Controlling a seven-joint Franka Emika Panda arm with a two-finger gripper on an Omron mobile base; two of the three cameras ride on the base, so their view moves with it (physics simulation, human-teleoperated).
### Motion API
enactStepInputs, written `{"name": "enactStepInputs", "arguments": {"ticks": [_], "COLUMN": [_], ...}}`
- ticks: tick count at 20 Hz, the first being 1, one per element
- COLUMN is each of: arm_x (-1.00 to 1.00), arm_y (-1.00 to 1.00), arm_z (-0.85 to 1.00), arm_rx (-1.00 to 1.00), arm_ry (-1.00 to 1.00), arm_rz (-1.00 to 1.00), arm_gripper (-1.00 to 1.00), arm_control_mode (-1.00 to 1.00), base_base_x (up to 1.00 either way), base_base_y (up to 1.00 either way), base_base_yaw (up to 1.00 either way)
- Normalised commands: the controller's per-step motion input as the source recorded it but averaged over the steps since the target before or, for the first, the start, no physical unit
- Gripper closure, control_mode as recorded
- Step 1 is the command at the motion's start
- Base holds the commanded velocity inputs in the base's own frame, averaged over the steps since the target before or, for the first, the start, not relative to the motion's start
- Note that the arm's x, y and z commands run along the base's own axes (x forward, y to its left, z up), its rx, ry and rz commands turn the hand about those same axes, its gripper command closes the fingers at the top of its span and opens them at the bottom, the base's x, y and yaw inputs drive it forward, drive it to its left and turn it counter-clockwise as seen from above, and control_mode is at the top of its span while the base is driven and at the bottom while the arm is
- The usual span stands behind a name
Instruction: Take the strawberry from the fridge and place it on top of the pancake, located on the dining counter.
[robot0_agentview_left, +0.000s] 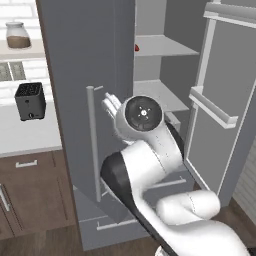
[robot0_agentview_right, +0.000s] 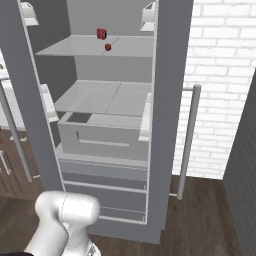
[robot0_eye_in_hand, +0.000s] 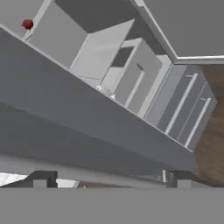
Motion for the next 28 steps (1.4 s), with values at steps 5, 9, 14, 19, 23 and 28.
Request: {"name": "enactStepInputs", "arguments": {"ticks": [5,9,14,19,23,28], "arm_x": [-0.06,0.24,0.77,0.87,0.79,0.84], "arm_y": [-0.93,-0.98,-0.93,-0.36,0.21,0.23], "arm_z": [0.05,0.0,0.01,0.0,-0.31,-0.41], "arm_rx": [0.96,0.96,0.59,0.09,-0.05,-0.03], "arm_ry": [0.1,0.12,0.26,0.28,0.07,-0.03], "arm_rz": [0.19,0.16,0.1,0.14,0.19,0.18], "arm_gripper": [-1.0,-1.0,-1.0,-1.0,-1.0,-1.0], "arm_control_mode": [-1.0,-1.0,-1.0,-1.0,-1.0,-1.0], "base_base_x": [0.0,0.0,0.0,0.0,0.0,0.0], "base_base_y": [0.0,0.0,0.0,0.0,0.0,0.0], "base_base_yaw": [0.0,0.0,0.0,0.0,0.0,0.0]}}
